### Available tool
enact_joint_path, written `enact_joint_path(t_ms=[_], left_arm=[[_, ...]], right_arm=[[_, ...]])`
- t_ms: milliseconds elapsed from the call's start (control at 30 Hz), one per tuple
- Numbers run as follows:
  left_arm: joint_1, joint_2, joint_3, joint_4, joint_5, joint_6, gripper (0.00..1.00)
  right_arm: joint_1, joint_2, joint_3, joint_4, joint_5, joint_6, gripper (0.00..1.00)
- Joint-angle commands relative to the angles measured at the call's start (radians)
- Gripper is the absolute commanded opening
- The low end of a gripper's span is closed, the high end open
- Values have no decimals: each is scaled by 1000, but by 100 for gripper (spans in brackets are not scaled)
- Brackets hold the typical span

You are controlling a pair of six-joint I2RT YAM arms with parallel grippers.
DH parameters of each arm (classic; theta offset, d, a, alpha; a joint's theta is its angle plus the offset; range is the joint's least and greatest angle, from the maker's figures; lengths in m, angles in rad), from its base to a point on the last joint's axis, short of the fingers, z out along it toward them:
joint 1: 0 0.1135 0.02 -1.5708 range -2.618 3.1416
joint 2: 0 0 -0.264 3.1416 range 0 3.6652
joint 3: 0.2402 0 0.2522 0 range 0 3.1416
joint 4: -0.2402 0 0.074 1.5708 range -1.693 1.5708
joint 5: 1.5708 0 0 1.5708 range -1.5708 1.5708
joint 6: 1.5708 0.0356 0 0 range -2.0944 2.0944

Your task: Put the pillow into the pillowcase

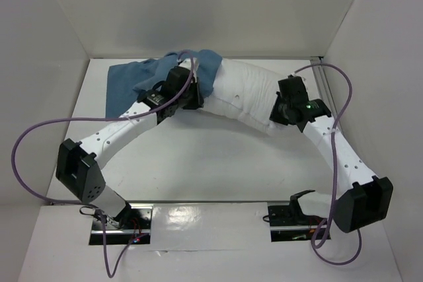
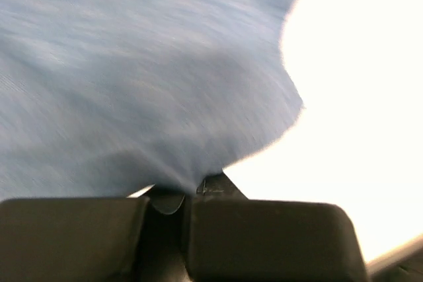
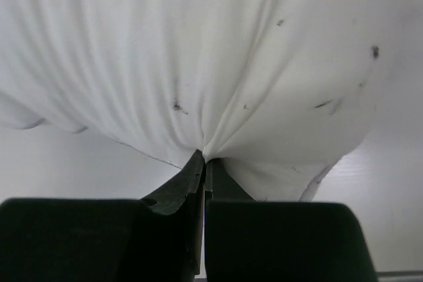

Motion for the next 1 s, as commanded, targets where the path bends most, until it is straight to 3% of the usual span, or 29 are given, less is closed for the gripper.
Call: enact_joint_path(t_ms=[0,200,333,533,667,833,933,967], left_arm=[[-86,45,178,-13,189,-24,0],[-169,103,527,-196,243,-1,0],[-169,-17,552,-221,243,-19,0],[-169,-209,539,-378,318,-93,0],[-169,-242,559,-458,318,-107,0],[-50,-11,666,-520,319,-87,0],[13,198,764,-492,330,-12,0],[39,253,811,-492,348,22,8]], right_arm=[[121,20,158,126,-57,34,0],[213,27,402,15,58,11,0],[214,-74,465,-83,83,-39,0],[214,-165,557,-402,92,-49,0],[214,-213,492,-526,65,6,0],[214,-123,346,-410,84,25,0],[120,40,322,-247,78,-56,0],[82,84,322,-205,60,-75,0]])
